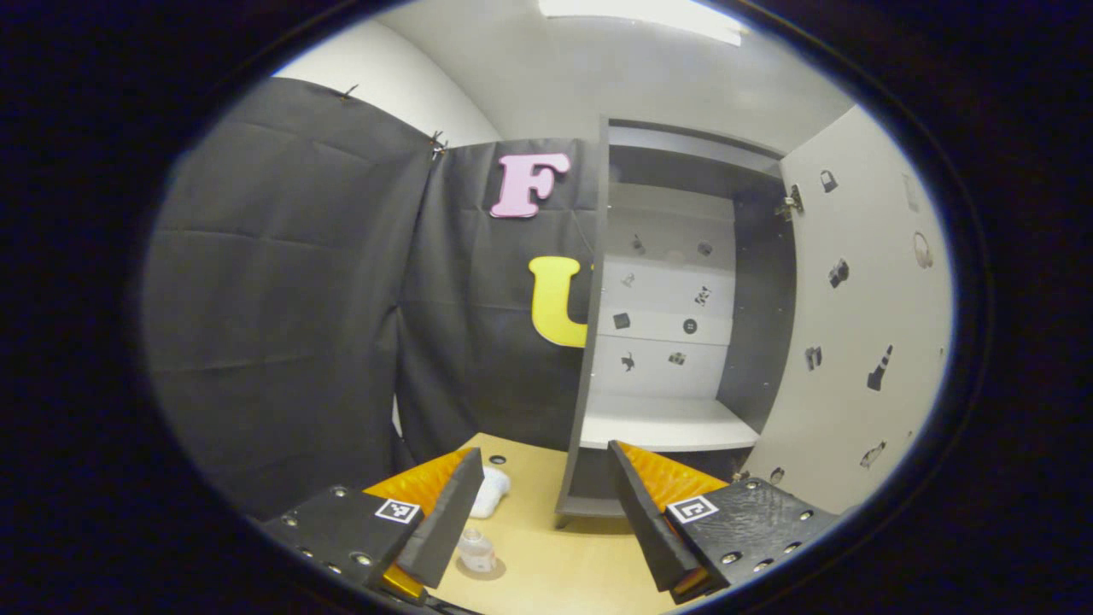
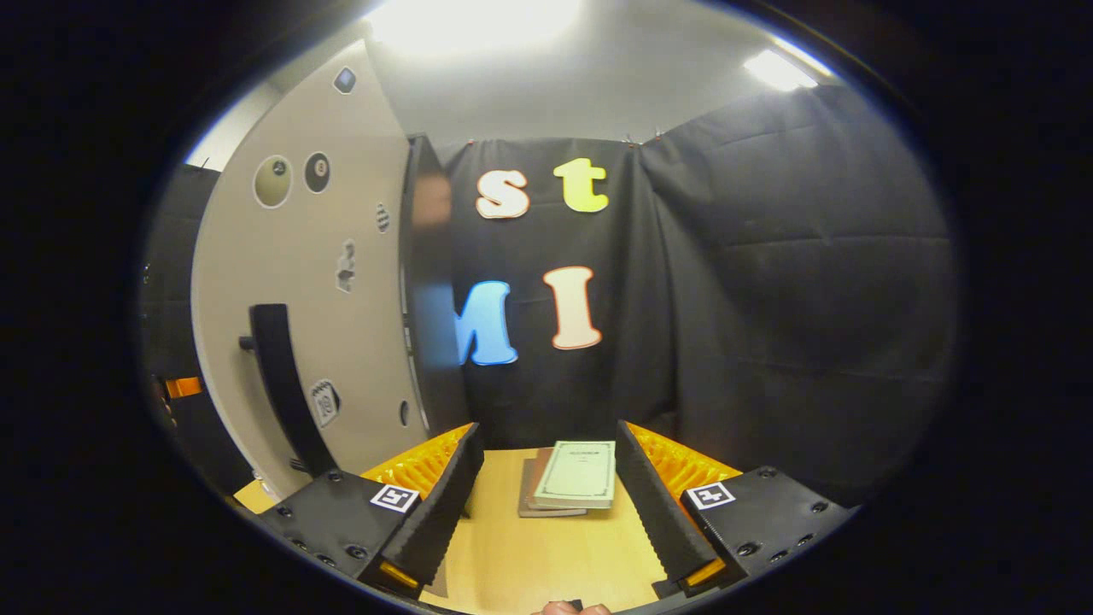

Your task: Open the cabinet door with the right hand, grasp the bottle in the cabinet with the left hand and place it on the coaster, then close the cabinet door with the right hand.

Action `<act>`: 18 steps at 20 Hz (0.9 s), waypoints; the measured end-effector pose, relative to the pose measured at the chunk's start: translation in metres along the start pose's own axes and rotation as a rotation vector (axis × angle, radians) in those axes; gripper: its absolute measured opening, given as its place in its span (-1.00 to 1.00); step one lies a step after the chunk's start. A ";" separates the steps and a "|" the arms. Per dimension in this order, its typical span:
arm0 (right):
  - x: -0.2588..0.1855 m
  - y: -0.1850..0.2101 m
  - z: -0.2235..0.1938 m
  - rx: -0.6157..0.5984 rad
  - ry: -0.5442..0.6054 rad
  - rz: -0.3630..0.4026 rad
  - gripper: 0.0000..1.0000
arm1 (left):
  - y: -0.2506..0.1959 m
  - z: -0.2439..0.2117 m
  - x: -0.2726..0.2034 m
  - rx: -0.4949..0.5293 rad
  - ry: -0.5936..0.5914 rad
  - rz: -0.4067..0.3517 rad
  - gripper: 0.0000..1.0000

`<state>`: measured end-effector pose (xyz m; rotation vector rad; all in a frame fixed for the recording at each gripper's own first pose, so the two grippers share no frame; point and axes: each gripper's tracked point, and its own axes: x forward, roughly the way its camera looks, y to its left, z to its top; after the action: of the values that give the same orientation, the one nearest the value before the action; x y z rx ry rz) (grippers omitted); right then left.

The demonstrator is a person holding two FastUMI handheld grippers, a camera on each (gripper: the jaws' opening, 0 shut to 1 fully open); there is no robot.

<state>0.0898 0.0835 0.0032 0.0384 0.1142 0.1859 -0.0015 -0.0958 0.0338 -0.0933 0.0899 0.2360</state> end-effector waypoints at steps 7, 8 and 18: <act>0.001 0.050 0.004 -0.091 -0.003 0.103 0.99 | 0.022 -0.007 -0.026 0.093 -0.002 0.037 0.77; 0.000 0.055 0.003 -0.074 0.005 0.105 0.99 | 0.022 -0.009 -0.023 0.084 -0.002 0.021 0.76; -0.021 0.076 0.008 -0.038 0.004 -0.015 0.93 | 0.069 -0.022 0.020 0.039 0.019 -0.078 0.76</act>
<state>0.0565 0.1544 0.0169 -0.0002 0.1153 0.1728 0.0001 -0.0271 0.0039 -0.0598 0.1100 0.1552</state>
